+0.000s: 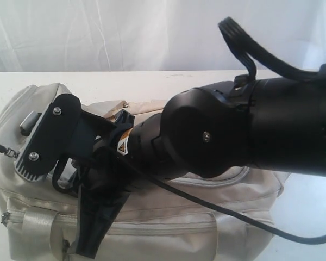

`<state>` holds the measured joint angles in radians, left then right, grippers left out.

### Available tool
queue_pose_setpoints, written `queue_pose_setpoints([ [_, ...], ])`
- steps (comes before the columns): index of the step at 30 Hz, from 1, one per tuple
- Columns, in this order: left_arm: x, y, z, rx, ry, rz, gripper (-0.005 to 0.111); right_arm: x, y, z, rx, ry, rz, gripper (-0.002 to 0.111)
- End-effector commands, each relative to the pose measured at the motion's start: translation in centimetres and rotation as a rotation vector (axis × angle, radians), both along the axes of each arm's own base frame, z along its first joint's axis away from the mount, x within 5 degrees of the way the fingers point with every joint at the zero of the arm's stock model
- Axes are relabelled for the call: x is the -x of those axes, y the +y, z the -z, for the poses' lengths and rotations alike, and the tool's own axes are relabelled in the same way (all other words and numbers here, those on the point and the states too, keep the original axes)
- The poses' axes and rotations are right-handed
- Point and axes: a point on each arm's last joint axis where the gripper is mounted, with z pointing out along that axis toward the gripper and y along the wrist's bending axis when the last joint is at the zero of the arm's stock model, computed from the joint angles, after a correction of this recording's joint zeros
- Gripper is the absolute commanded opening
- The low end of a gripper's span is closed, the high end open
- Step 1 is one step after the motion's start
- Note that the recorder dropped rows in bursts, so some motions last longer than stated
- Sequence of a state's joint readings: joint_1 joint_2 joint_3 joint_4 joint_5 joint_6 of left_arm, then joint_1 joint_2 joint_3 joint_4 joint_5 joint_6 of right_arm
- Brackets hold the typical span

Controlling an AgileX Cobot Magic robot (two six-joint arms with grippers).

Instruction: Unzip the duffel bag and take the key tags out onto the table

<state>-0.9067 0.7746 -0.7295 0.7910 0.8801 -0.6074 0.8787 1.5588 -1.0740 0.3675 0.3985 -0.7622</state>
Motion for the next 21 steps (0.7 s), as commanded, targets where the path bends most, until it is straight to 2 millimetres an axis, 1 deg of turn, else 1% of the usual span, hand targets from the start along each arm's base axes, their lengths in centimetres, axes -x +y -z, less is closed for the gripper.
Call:
queue_pose_setpoints([
  [1,-0.7,0.7,-1.0,-0.072,-0.118,-0.049,0.0,0.6,-0.3,0.4,0.046,0.051,-0.021,0.0],
  [5,-1.4,0.5,-1.1,-0.118,-0.163,-0.077,0.0,0.6,-0.3,0.5,0.047,0.06,-0.016,0.0],
  [10,-2.4,-0.2,-0.8,-0.183,-0.204,-0.092,0.0,0.6,-0.3,0.5,0.045,0.072,-0.007,0.0],
  [17,-3.5,-1.1,-0.5,-0.217,-0.247,-0.105,0.0,0.8,-0.4,0.7,0.065,0.095,-0.016,0.0],
  [21,-4.0,-1.1,-0.6,-0.222,-0.258,-0.11,0.0,0.9,-0.5,0.7,0.065,0.105,-0.011,0.0],
])
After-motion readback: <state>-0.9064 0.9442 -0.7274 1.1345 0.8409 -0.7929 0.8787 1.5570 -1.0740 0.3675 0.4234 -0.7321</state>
